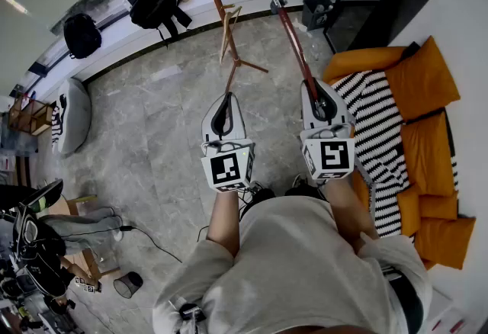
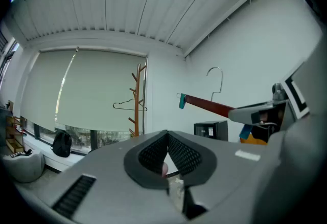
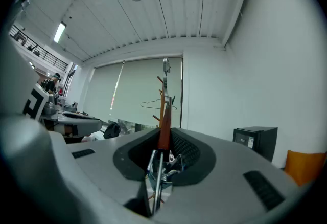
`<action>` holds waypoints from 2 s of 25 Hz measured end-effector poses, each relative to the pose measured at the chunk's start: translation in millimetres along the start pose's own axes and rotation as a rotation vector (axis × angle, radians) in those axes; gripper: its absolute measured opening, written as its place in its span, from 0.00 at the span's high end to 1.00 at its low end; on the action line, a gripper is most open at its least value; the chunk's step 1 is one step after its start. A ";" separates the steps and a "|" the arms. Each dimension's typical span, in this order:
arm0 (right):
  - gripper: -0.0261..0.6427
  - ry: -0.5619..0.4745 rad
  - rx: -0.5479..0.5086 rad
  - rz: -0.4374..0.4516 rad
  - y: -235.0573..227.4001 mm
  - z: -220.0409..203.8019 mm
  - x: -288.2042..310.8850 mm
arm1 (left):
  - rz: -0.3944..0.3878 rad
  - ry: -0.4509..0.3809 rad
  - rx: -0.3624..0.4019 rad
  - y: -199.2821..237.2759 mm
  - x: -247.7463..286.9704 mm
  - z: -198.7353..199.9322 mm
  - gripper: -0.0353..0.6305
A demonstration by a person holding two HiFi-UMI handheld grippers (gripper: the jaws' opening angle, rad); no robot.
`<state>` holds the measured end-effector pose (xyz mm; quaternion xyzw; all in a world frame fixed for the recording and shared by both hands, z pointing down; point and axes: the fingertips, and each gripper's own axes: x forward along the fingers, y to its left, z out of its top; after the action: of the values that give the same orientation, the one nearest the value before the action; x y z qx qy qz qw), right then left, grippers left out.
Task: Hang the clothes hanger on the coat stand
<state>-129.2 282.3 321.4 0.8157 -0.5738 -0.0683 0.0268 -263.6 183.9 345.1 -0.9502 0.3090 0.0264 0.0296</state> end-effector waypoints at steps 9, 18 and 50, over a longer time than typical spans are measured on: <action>0.88 0.033 -0.030 -0.012 15.9 -12.7 -1.0 | -0.011 0.051 -0.031 18.0 -13.8 -13.9 0.93; 0.88 0.068 -0.028 -0.039 45.9 -17.4 4.3 | -0.059 0.084 -0.040 50.4 -30.6 -30.4 0.93; 0.88 0.146 -0.035 0.091 -95.4 -83.8 198.0 | -0.020 0.152 -0.037 27.8 206.3 -69.2 0.93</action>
<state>37.4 125.7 376.7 0.7909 -0.6056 -0.0171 0.0860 -111.2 35.6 398.9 -0.9530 0.3002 -0.0406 -0.0113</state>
